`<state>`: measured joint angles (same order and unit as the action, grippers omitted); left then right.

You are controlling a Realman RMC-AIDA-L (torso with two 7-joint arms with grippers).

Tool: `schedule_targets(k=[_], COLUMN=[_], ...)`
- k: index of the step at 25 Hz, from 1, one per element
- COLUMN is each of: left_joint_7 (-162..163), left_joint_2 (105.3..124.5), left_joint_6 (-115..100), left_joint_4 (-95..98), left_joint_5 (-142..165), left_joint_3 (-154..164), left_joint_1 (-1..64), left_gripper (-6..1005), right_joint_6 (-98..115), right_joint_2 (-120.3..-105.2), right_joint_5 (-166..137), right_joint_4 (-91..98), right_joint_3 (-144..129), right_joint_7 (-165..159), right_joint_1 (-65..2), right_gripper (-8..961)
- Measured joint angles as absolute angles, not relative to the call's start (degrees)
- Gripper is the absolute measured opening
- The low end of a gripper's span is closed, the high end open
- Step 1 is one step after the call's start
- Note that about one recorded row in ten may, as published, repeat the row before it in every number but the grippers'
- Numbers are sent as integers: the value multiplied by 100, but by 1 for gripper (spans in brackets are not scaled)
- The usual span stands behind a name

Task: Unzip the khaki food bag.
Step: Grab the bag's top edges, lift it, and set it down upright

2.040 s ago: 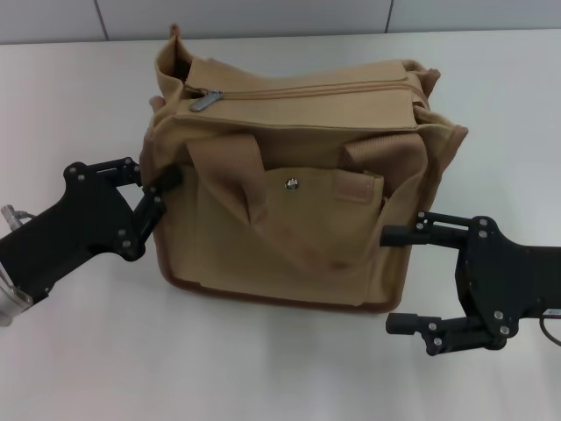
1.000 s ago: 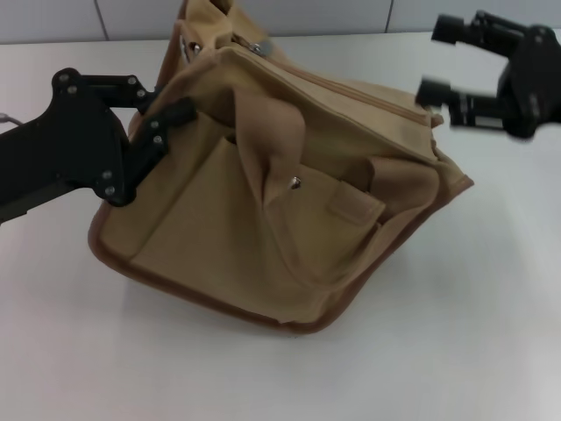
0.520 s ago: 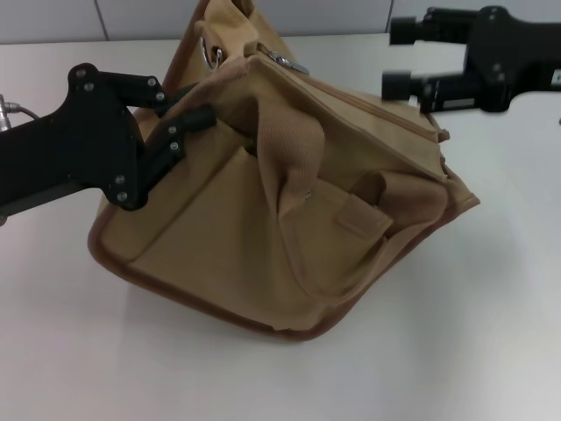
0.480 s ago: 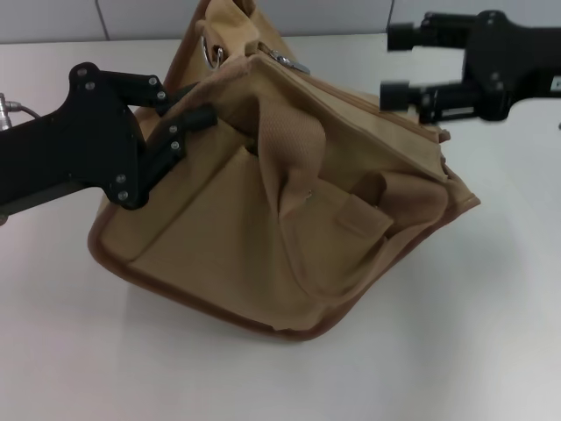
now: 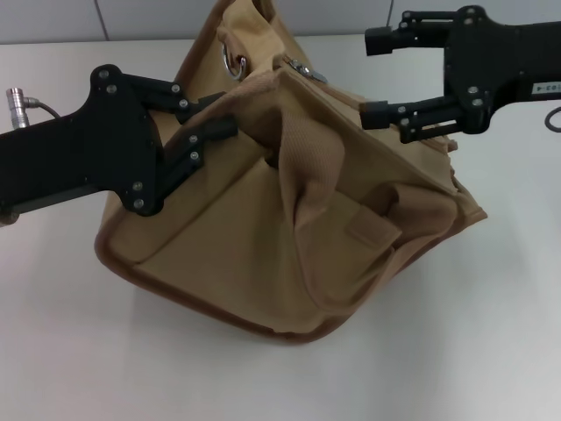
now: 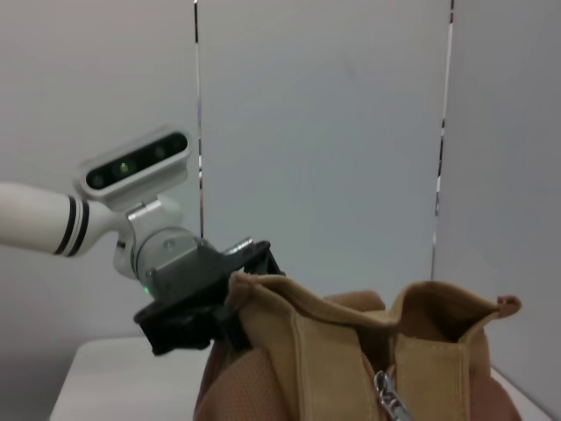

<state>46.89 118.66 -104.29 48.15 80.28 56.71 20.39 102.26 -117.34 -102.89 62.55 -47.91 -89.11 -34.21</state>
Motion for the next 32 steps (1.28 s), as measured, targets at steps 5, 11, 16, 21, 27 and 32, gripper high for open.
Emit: schedule_targets(k=[5, 11, 16, 21, 27, 32], left_joint_7=[4762, 4770, 4772, 4773, 4779, 4782], left_joint_2=[11870, 11873, 11874, 11871, 11877, 11875], left_joint_6=[-10436, -10447, -10438, -10457, -10471, -10471], left_joint_4=[4889, 4901, 4906, 4944, 4997, 5001], left_joint_5=[8028, 8027, 8027, 8028, 8027, 8028], left_joint_3=[5671, 5697, 5739, 5740, 5739, 5739], left_joint_1=[2046, 2055, 2057, 2057, 2077, 2100], left_gripper=[93, 92, 92, 92, 93, 93], right_joint_6=[10194, 10043, 9973, 9970, 9966, 9932], right_joint_2=[-11796, -11891, -11889, -11843, -11803, -11796], right_joint_5=[-10590, -10627, -10592, -10636, -10720, -10907], right_joint_4=[6361, 6765, 6935, 6982, 6933, 6867], right_joint_3=[-4961, -5058, -5012, -5008, -5048, -5063], right_joint_7=[-8832, -8678, -8812, -9024, -9068, -9070], right_joint_1=[-3536, -3535, -3615, -3699, -3768, -3845], right_gripper=[820, 819, 818, 817, 816, 815])
